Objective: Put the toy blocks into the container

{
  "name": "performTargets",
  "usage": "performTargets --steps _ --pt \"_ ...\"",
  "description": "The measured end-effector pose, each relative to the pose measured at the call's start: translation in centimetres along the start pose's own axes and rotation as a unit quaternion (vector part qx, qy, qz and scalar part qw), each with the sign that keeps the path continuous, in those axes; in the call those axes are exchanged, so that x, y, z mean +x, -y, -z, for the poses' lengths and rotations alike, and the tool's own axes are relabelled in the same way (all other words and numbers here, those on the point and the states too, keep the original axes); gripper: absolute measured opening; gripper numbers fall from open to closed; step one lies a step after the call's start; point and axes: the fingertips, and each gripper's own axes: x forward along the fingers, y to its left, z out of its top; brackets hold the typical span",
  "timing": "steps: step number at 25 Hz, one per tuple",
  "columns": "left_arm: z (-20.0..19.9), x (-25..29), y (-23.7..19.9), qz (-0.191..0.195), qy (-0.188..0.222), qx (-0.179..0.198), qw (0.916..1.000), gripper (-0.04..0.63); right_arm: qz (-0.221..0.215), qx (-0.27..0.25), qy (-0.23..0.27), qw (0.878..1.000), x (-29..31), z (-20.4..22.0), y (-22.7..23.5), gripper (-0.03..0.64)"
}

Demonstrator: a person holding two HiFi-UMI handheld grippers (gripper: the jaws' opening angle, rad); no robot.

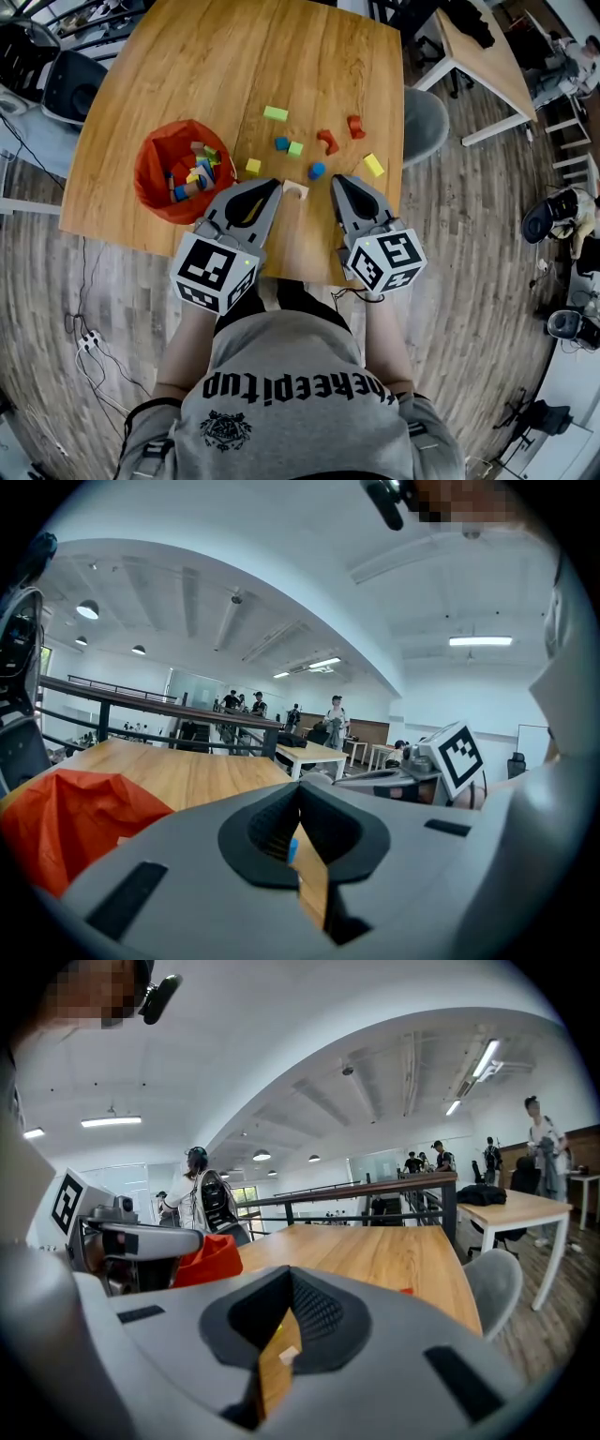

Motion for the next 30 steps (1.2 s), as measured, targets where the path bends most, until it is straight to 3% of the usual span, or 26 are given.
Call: performTargets --steps 18,30 --pt "0.4 1.1 -1.5 -0.031 0.005 -0.019 0.9993 0.015 -0.065 -0.006 -0.09 0.994 4.6 4.0 0.6 0.027" --pt "1.7 2.2 -2.4 -0.041 -0.01 -0.04 0.9983 0.015 -0.099 -0.029 -0.187 0.977 7.9 10.2 1.4 0.07"
